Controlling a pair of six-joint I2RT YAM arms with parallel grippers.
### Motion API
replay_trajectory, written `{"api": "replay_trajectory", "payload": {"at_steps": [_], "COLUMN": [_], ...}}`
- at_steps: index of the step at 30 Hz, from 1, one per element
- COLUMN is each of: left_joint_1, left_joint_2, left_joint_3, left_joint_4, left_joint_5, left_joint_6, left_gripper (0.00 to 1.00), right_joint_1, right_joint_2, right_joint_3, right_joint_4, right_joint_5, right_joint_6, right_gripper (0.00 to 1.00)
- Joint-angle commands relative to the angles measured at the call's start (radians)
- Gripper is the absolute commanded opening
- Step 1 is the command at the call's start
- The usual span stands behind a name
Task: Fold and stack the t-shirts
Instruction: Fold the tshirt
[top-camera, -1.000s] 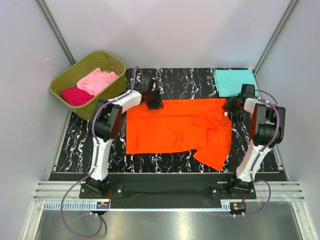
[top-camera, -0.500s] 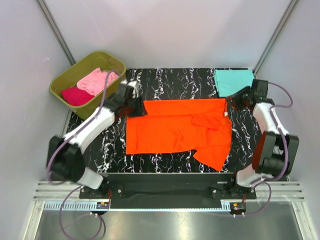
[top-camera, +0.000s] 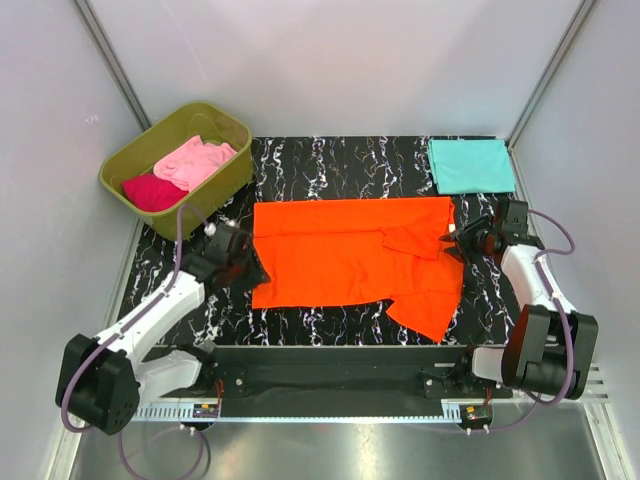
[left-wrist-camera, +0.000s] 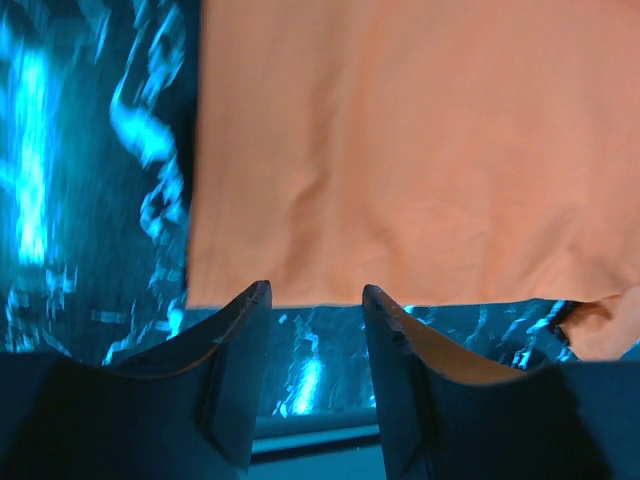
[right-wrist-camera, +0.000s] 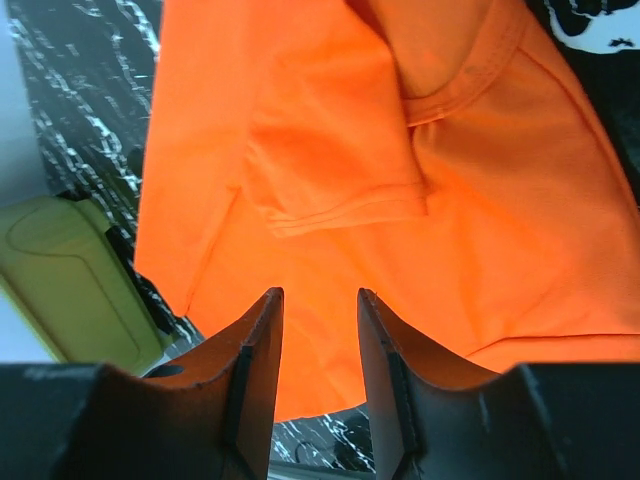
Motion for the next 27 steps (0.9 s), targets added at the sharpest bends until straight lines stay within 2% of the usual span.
{"api": "replay_trajectory", "payload": {"at_steps": [1,2,6,10,18,23,27], "left_joint_1": [0.001,-0.001,-0.001,-0.002,-0.002,-0.002,-0.004], "left_joint_2": [-0.044,-0.054,-0.119,-0.13,-0.016,0.019,0.057], "left_joint_3": [-0.087,-0.101,-0.161,-0.158,-0.126,-0.124,-0.129], "left_joint_4": [-0.035,-0.04,-0.049,-0.193,-0.168,-0.143,-0.099], "left_joint_5": [-0.03,-0.03,-0.03,-0.156,-0.194,-0.214,-0.174], "left_joint_6": [-0.234,-0.329,-0.522,-0.671,-0.681,-0.696,-0.688], "left_gripper": [0.48,0.48,0.48,0.48,0.48,0.48,0.48], "right_joint_1": [0.003,0.003,0.003,0.003,0.003,0.003,0.003], "right_joint_2": [-0.054,-0.056,-0.054,-0.056,-0.077,-0.149,-0.238], "right_joint_3": [0.003,0.006,0.012,0.007,-0.019,-0.011,-0.028], "right_joint_4": [0.014,0.011,0.009,0.008,-0.018,-0.197,-0.361], "right_joint_5": [-0.027,-0.032,-0.041,-0.032,-0.018,0.121,0.245], "right_joint_6": [0.026,0.026,0.02,0.012,0.032,0.053,0.118], "right_gripper": [0.43,0.43,0.43,0.43,0.4,0.41,0.42]}}
